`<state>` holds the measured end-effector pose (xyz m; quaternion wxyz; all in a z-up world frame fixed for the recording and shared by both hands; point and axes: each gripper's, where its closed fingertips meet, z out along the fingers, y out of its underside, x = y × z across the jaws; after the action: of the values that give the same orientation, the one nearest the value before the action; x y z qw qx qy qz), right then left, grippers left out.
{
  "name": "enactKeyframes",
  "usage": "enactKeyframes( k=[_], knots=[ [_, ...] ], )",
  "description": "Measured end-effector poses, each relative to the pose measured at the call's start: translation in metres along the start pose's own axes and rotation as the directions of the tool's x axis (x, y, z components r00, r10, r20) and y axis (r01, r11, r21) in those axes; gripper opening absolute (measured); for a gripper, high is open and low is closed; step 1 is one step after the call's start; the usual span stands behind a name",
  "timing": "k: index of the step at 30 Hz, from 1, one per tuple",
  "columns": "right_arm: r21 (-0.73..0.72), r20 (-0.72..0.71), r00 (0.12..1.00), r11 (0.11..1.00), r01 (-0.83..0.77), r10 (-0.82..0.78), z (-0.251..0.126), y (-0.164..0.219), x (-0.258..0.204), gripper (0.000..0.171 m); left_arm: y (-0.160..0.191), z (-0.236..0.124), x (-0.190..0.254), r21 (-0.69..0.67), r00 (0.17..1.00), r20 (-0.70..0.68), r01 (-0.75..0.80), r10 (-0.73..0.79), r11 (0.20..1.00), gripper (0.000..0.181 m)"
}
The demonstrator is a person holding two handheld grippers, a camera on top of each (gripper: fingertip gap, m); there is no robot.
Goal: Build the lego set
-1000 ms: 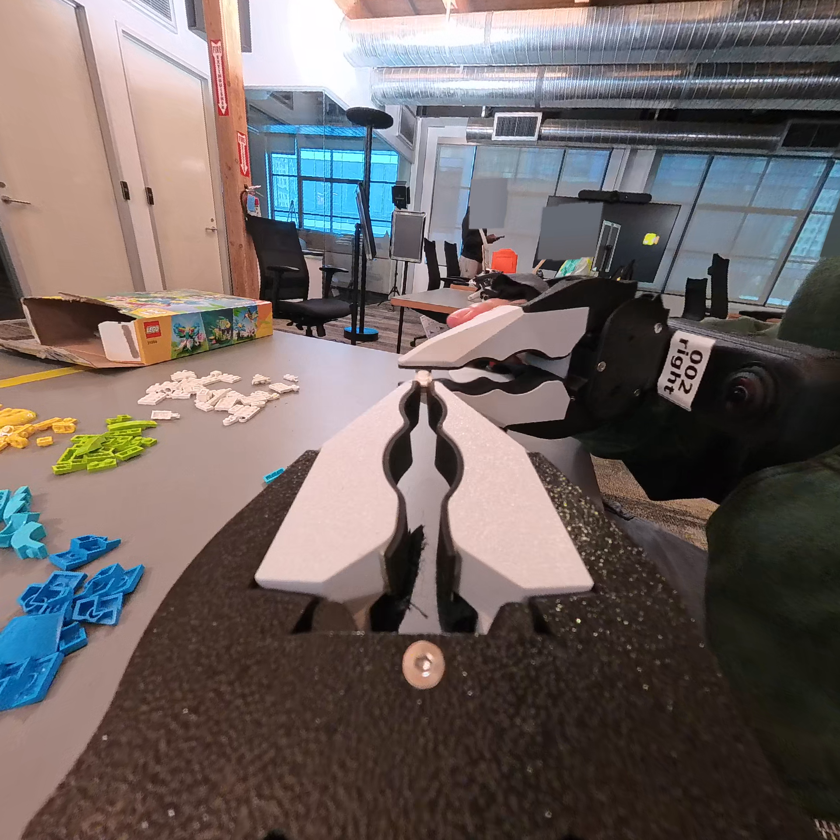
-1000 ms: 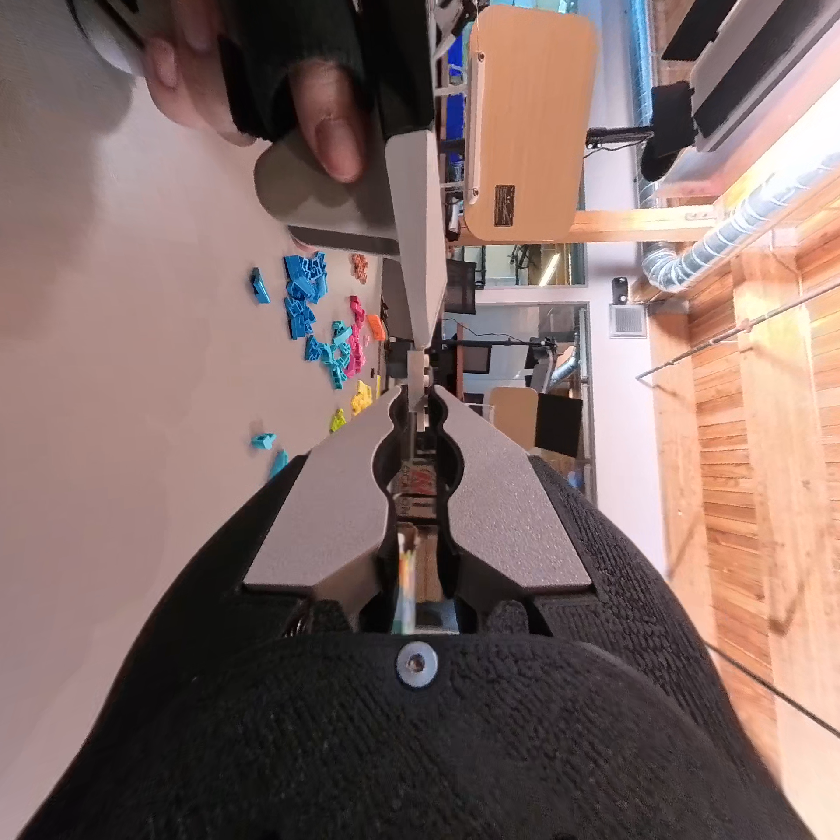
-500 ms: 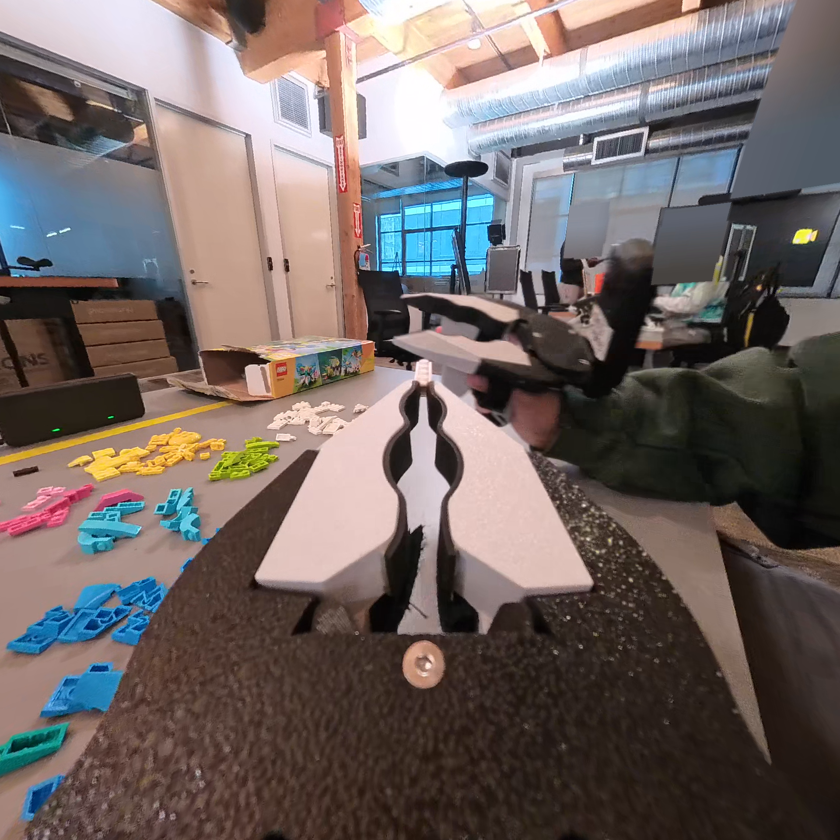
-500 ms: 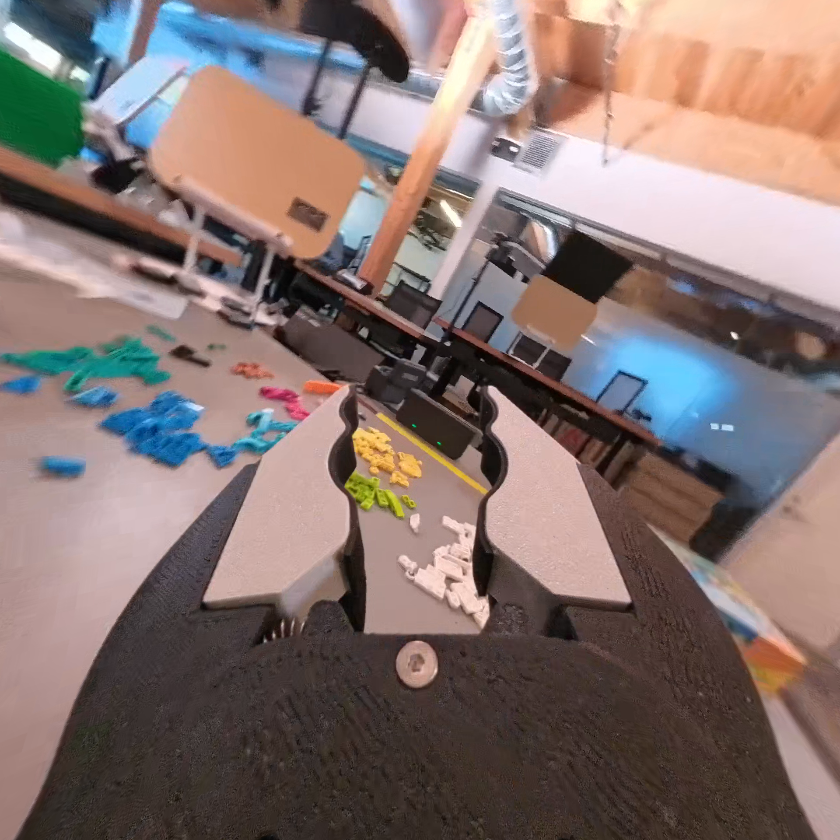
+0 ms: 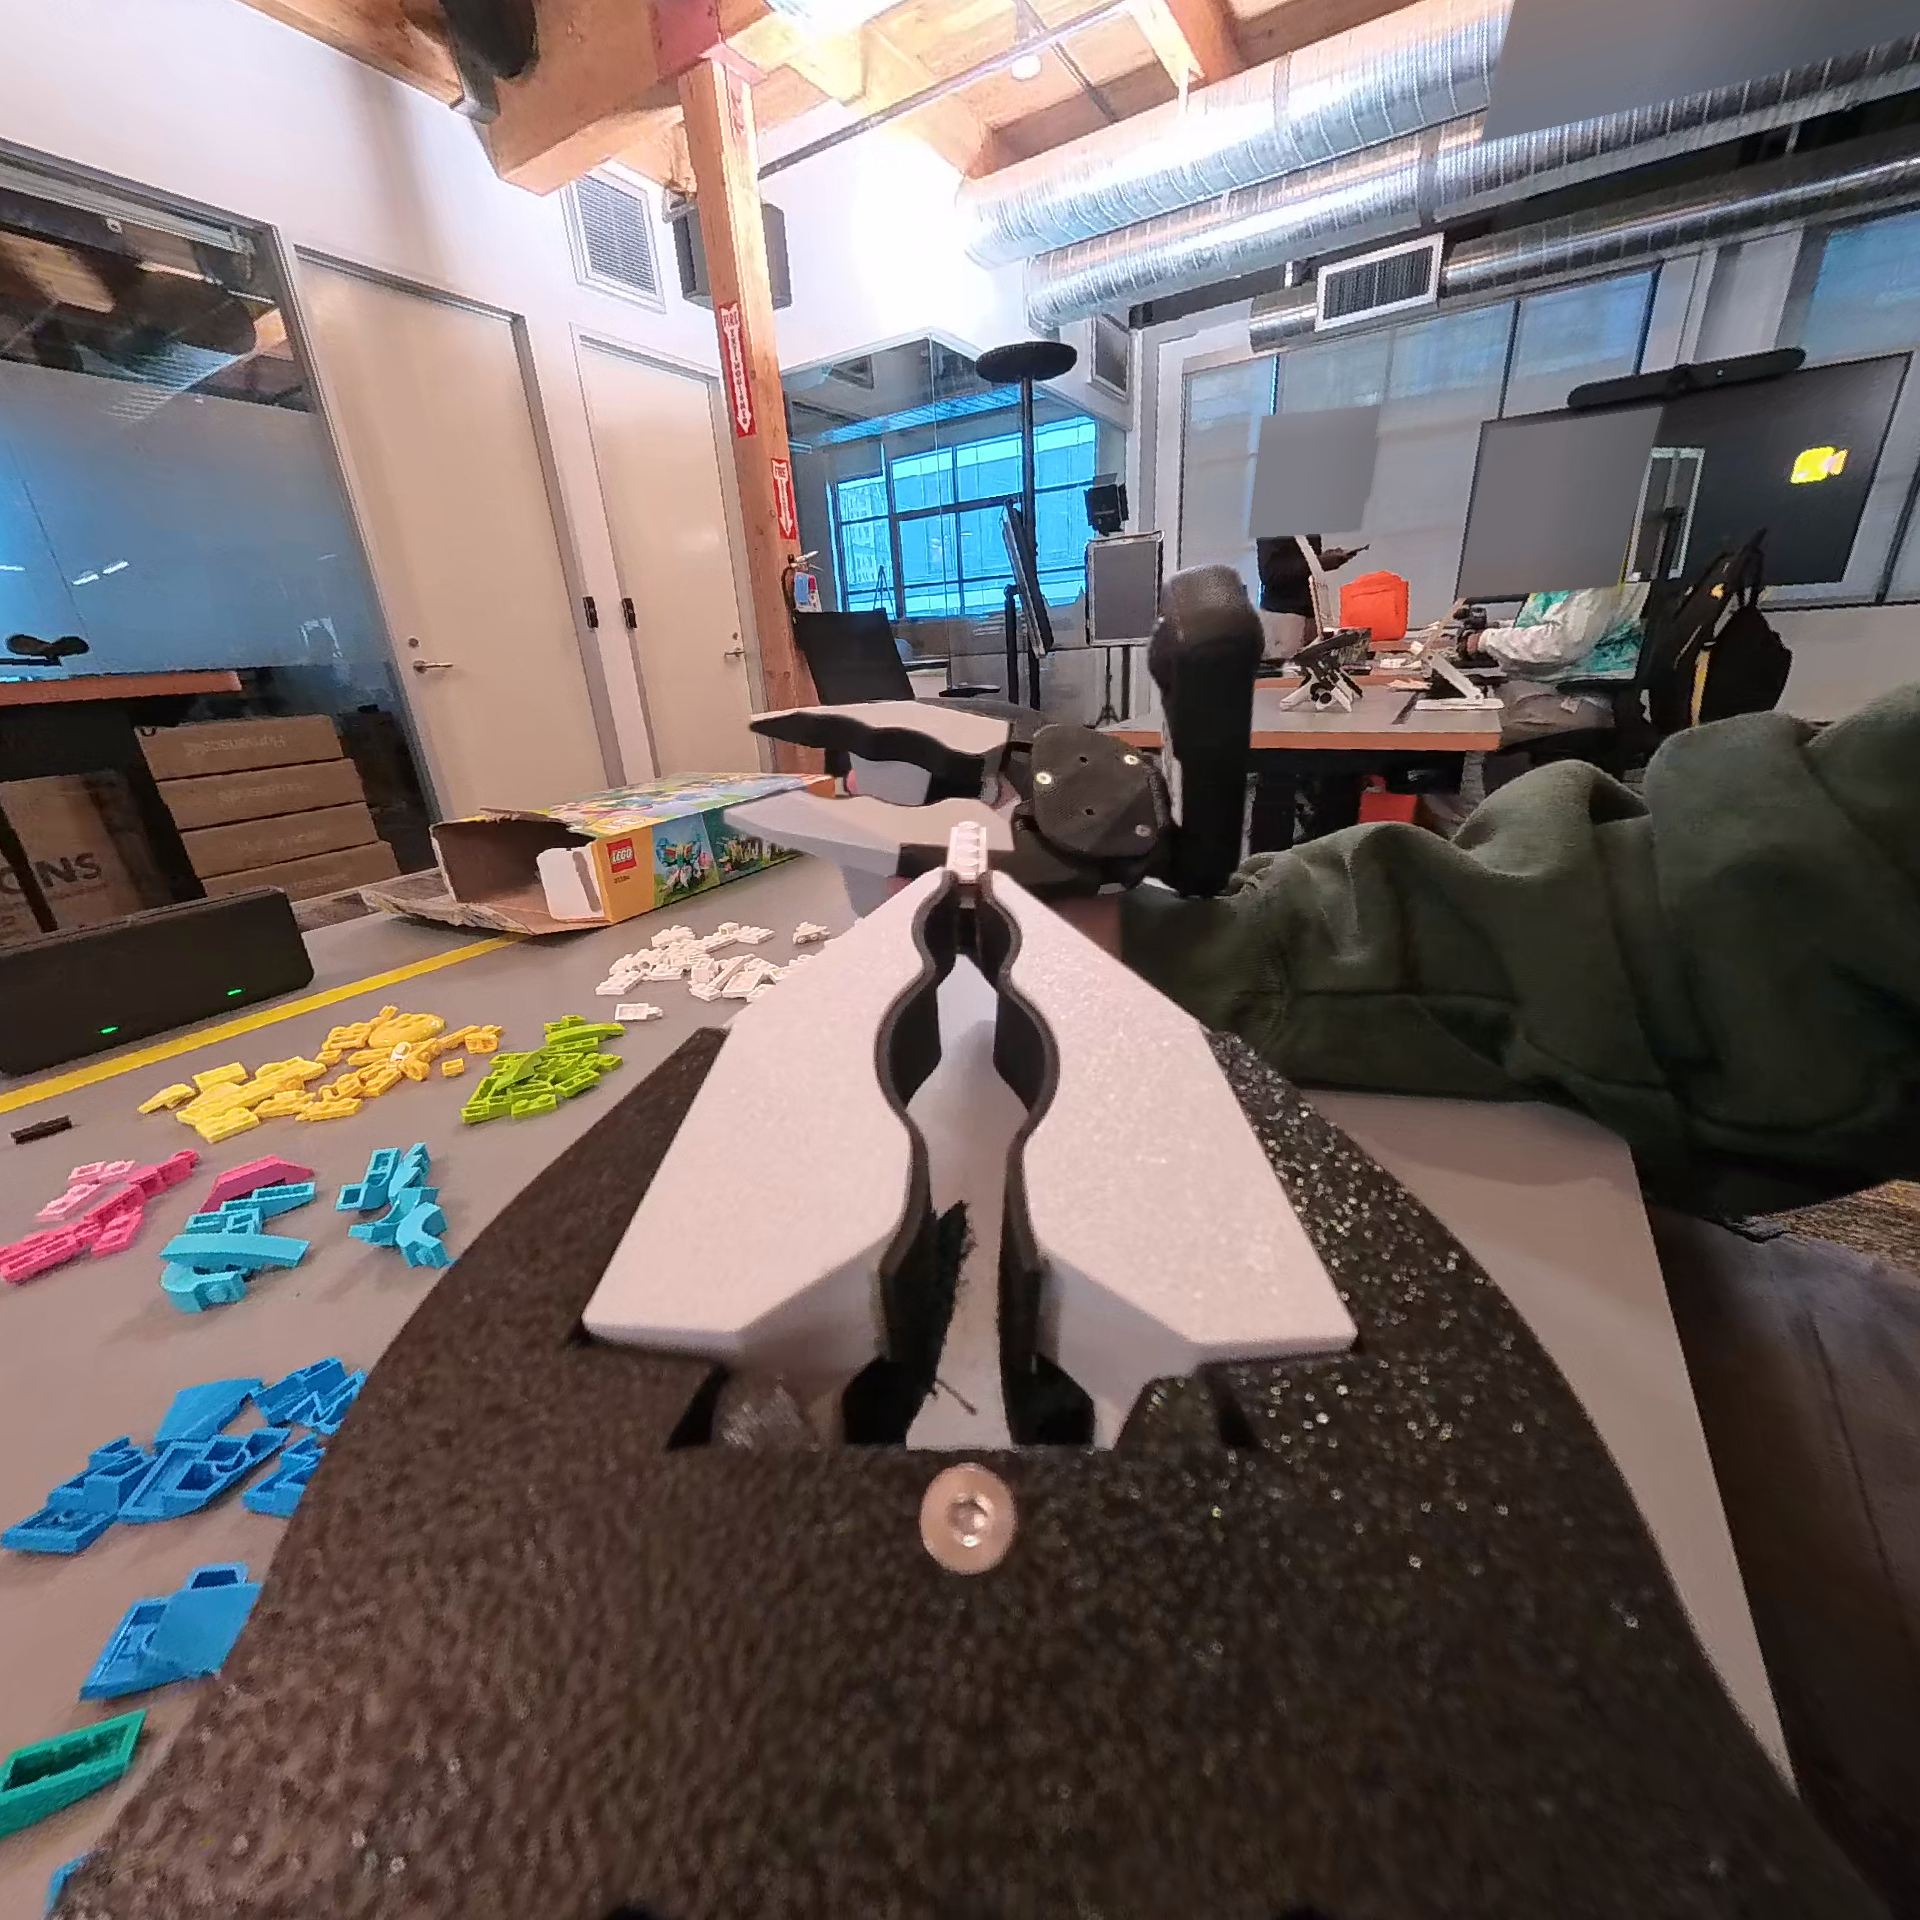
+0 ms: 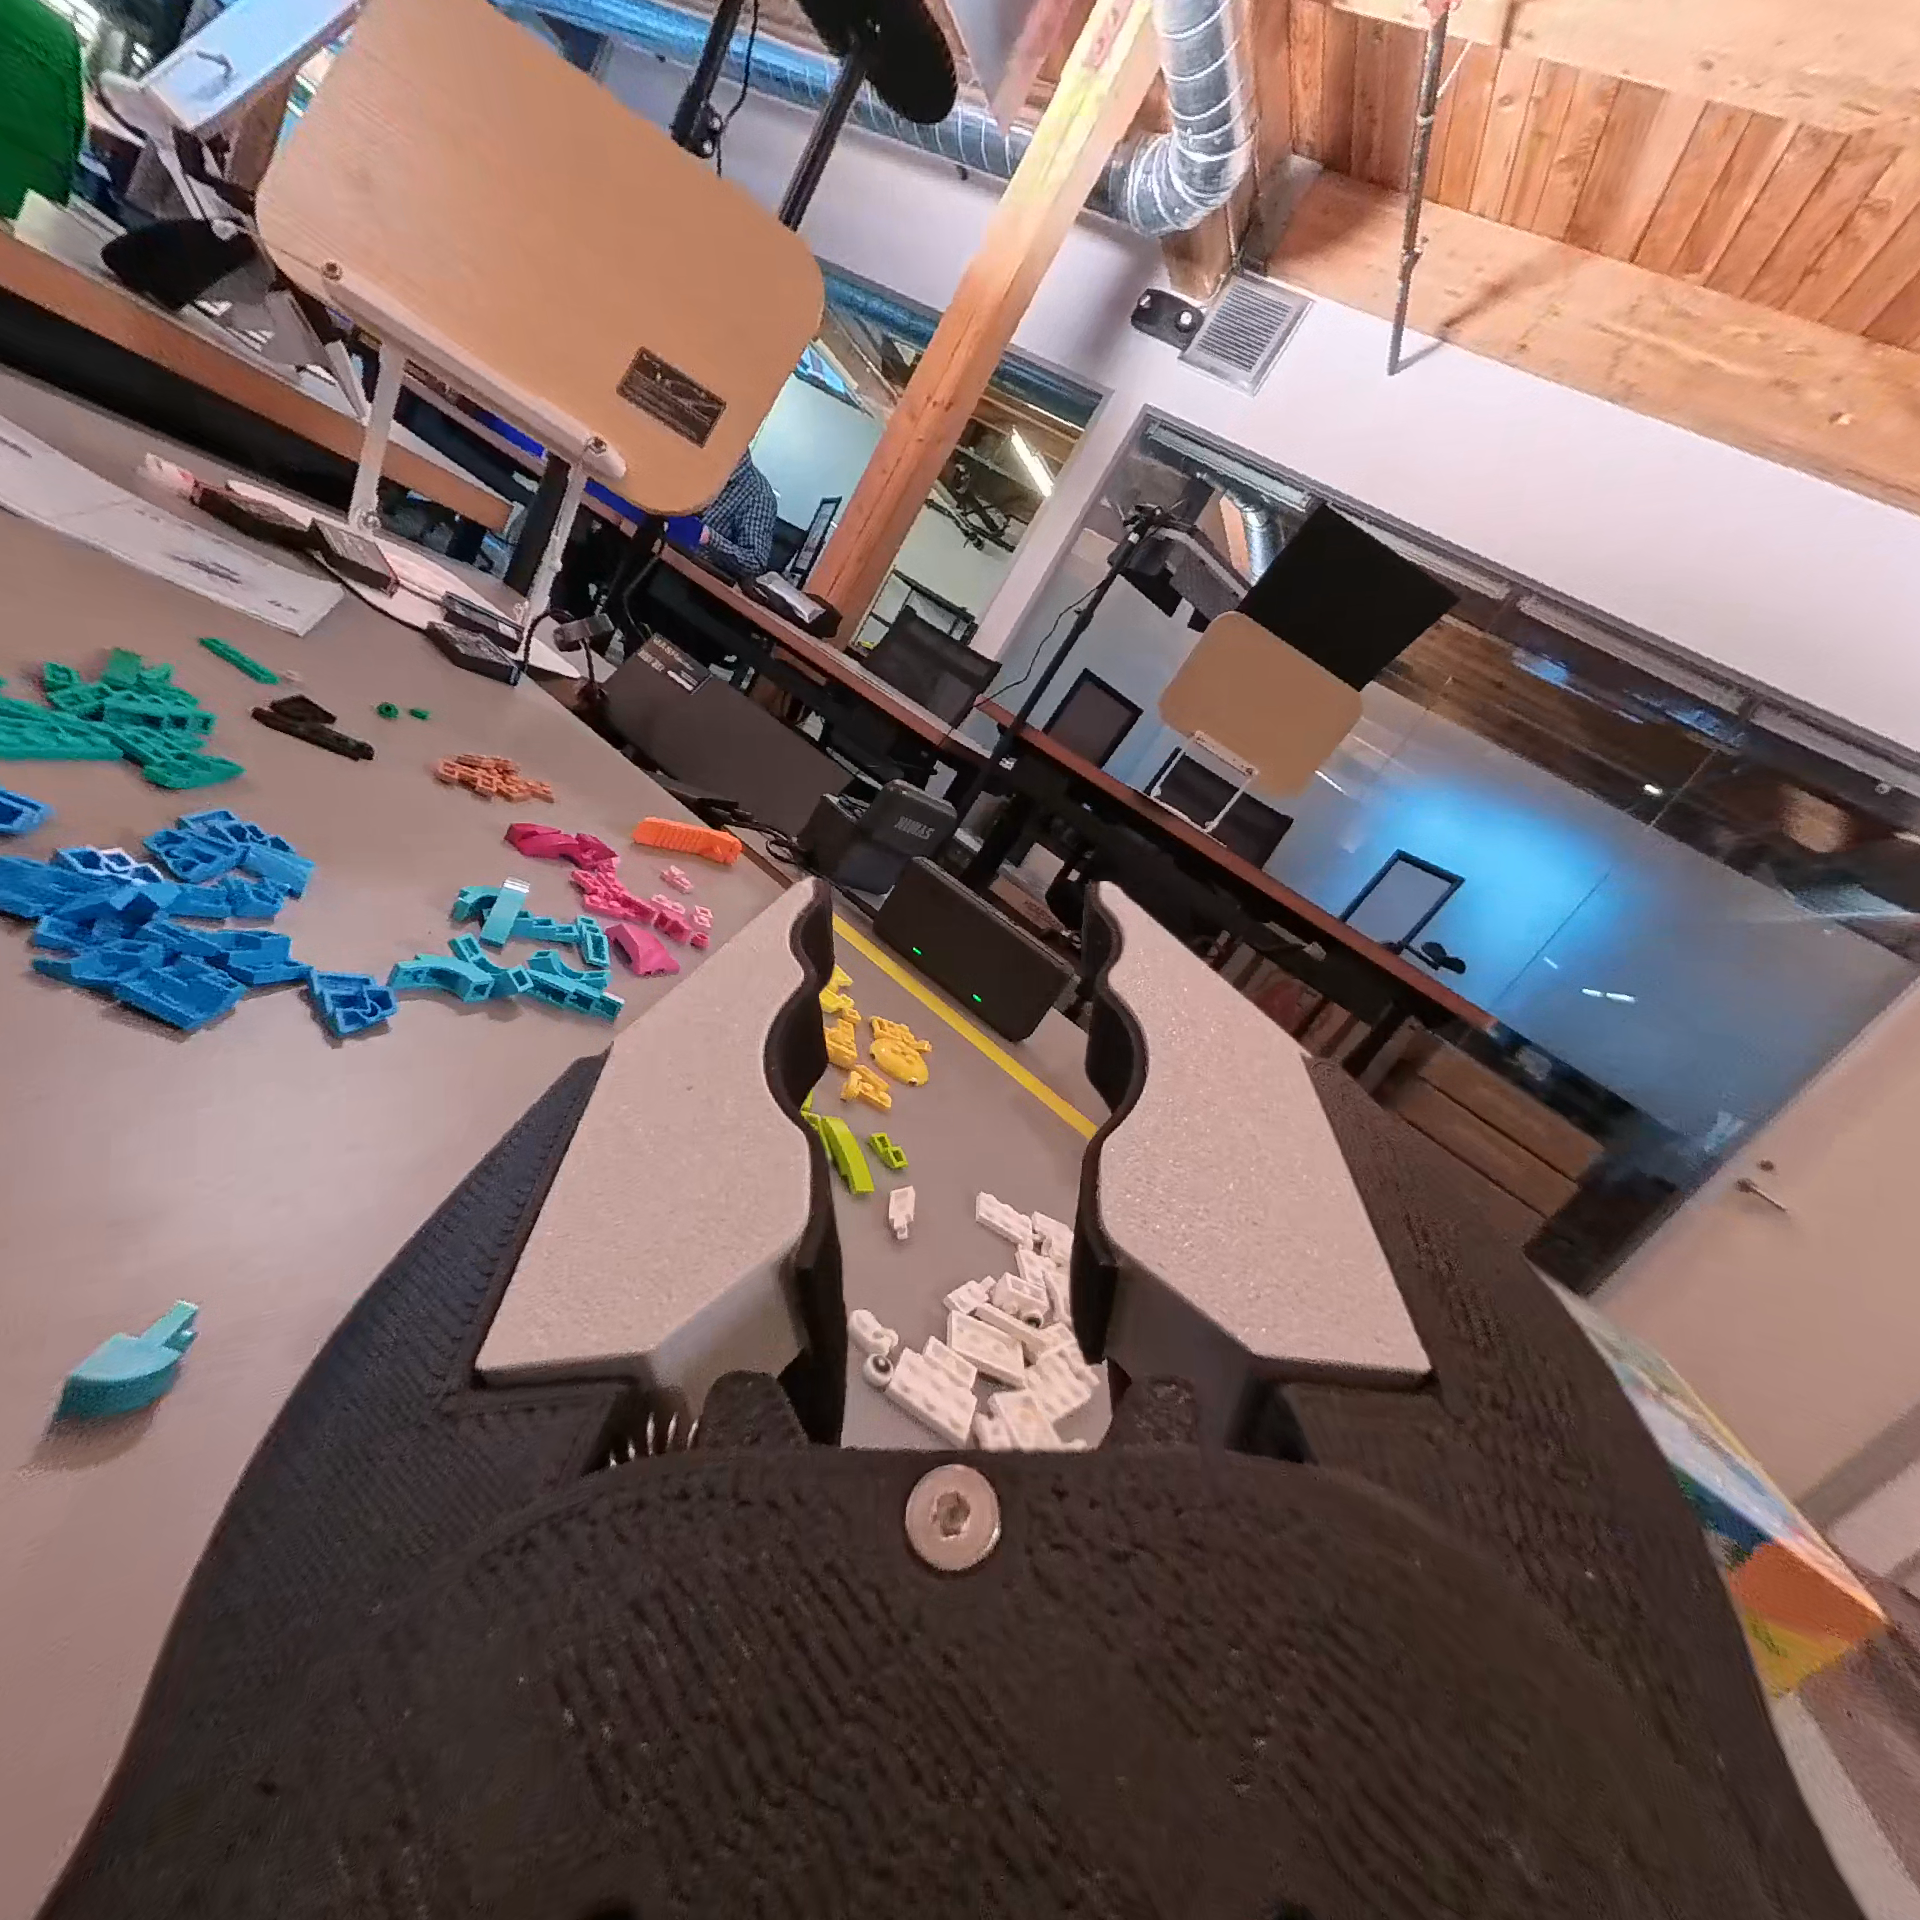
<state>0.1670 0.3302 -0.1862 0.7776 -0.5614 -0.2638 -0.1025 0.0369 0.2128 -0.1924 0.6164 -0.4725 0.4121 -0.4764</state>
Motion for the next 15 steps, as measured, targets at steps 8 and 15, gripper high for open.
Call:
enactKeyframes(
  k=[8,15],
  knots=[
    [-0.027,-0.003,0.997,0.996,-0.083,0.083,-0.002,0.007,0.005,0.046,0.002,0.001,0.001,-0.011,1.0,0.002,-0.02,0.02,1.0,0.0],
    [-0.027,-0.112,0.989,0.995,-0.096,0.092,-0.01,0.011,0.038,0.046,0.001,0.0,0.004,-0.006,1.0,-0.008,-0.029,0.029,1.0,0.0]
  ],
)
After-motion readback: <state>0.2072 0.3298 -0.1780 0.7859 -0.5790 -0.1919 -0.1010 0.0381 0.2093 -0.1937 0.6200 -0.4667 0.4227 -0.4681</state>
